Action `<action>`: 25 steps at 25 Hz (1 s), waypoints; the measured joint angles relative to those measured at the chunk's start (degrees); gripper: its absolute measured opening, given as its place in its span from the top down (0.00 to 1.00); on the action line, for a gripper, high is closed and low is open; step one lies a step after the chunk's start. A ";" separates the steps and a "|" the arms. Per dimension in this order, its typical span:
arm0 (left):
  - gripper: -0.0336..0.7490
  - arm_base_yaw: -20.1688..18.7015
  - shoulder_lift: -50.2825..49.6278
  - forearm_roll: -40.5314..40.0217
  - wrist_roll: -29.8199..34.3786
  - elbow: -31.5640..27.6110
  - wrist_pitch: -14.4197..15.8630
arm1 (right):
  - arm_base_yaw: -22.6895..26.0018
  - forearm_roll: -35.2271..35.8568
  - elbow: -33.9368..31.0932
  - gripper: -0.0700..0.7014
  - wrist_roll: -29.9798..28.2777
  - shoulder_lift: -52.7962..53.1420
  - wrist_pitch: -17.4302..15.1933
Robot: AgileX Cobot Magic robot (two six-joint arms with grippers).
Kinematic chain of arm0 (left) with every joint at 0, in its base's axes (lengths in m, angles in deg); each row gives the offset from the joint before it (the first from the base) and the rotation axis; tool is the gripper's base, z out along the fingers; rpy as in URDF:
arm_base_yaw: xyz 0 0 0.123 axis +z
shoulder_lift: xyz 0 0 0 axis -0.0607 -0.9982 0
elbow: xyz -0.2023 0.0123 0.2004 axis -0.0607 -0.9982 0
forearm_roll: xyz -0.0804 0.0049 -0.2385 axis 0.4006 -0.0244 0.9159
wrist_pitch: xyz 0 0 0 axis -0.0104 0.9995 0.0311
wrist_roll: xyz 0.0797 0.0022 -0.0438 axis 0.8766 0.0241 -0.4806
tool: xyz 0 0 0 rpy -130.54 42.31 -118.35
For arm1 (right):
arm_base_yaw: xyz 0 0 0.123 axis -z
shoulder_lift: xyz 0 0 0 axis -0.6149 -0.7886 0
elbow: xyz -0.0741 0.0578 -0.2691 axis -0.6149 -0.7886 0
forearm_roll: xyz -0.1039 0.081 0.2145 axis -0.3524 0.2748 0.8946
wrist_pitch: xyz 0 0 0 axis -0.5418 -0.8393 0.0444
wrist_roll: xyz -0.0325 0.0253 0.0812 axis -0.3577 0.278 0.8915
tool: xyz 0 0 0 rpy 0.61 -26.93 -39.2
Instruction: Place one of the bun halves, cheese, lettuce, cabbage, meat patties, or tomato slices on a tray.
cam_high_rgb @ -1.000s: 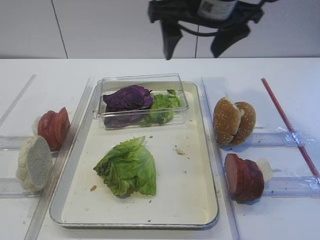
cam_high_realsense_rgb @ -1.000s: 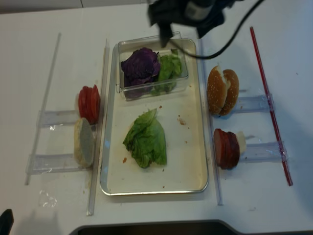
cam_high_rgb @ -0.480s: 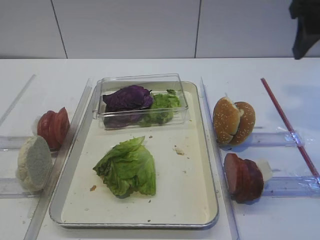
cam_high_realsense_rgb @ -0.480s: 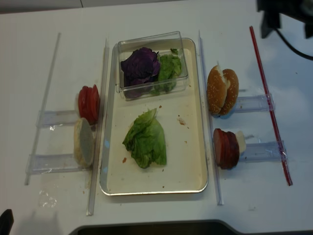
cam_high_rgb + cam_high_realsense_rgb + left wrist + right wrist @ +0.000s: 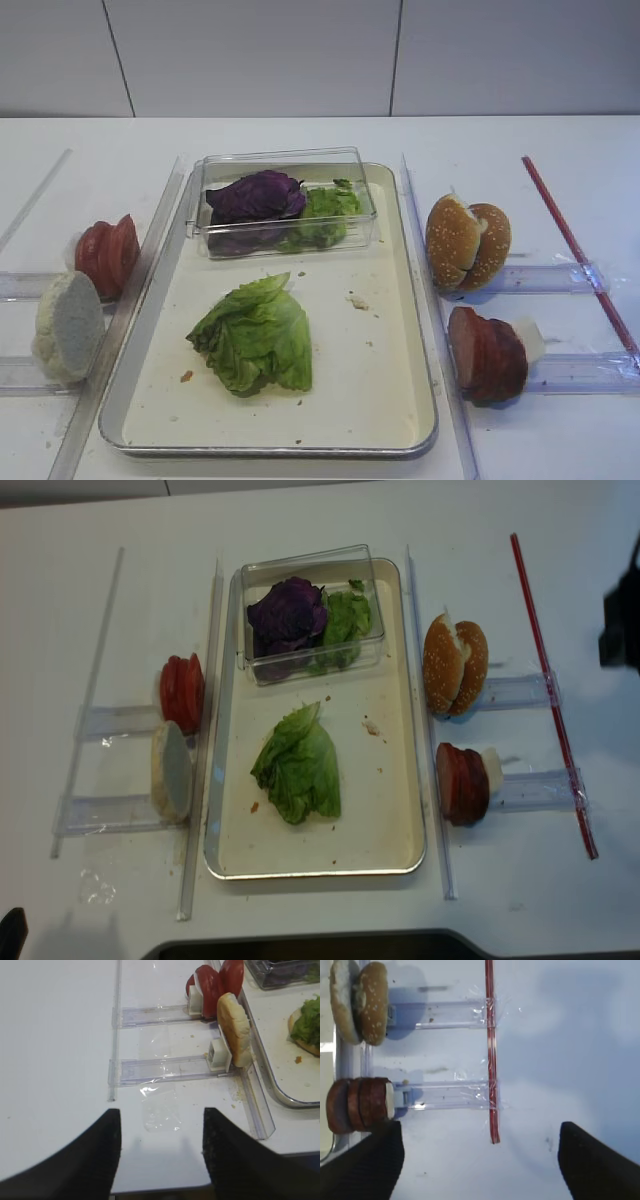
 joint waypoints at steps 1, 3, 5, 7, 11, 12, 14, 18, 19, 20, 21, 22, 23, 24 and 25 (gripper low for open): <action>0.50 0.00 0.00 0.00 0.00 0.00 0.00 | 0.00 0.00 -1.51 0.10 -0.42 2.54 0.00; 0.50 0.00 0.00 0.00 0.00 0.00 0.00 | 0.00 -0.28 -5.14 0.10 -0.78 7.36 -0.23; 0.50 0.00 0.00 0.00 0.00 0.00 0.00 | 0.00 -0.71 -8.31 0.10 -0.91 12.20 -0.23; 0.50 0.00 0.00 0.00 0.00 0.00 0.00 | 0.00 -1.16 -11.66 0.10 -1.04 17.42 -0.35; 0.50 0.00 0.00 0.00 0.00 0.00 0.00 | 0.00 -1.39 -17.99 0.10 -2.01 26.86 -0.58; 0.50 0.00 0.00 0.00 0.00 0.00 0.00 | 0.00 -1.39 -19.36 0.10 -2.36 28.81 -0.58; 0.50 0.00 0.00 0.00 0.00 0.00 0.00 | 0.00 -1.29 -22.59 0.10 -2.95 33.32 -0.58; 0.50 0.00 0.00 0.00 0.00 0.00 0.00 | 0.00 0.23 -28.59 0.12 -5.29 41.41 2.33; 0.50 0.00 0.00 0.00 0.00 0.00 0.00 | 0.00 0.70 -29.81 0.14 -5.81 43.33 3.04; 0.50 0.00 0.00 0.00 0.00 0.00 0.00 | 0.00 1.27 -31.17 0.16 -6.28 44.83 4.03; 0.50 0.00 0.00 0.00 0.00 0.00 0.00 | 0.00 1.96 -32.20 0.19 -7.36 46.59 4.94; 0.50 0.00 0.00 0.00 0.00 0.00 0.00 | 0.00 2.81 -32.64 0.21 -8.76 48.22 5.65; 0.50 0.00 0.00 0.00 0.00 0.00 0.00 | 0.00 3.60 -32.78 0.23 -9.94 49.51 6.02; 0.50 0.00 0.00 0.00 0.00 0.00 0.00 | 0.00 4.33 -32.78 0.25 -11.23 51.03 6.48; 0.50 0.00 0.00 -0.10 0.00 0.00 0.00 | 0.00 4.80 -32.78 0.27 -12.27 52.44 6.76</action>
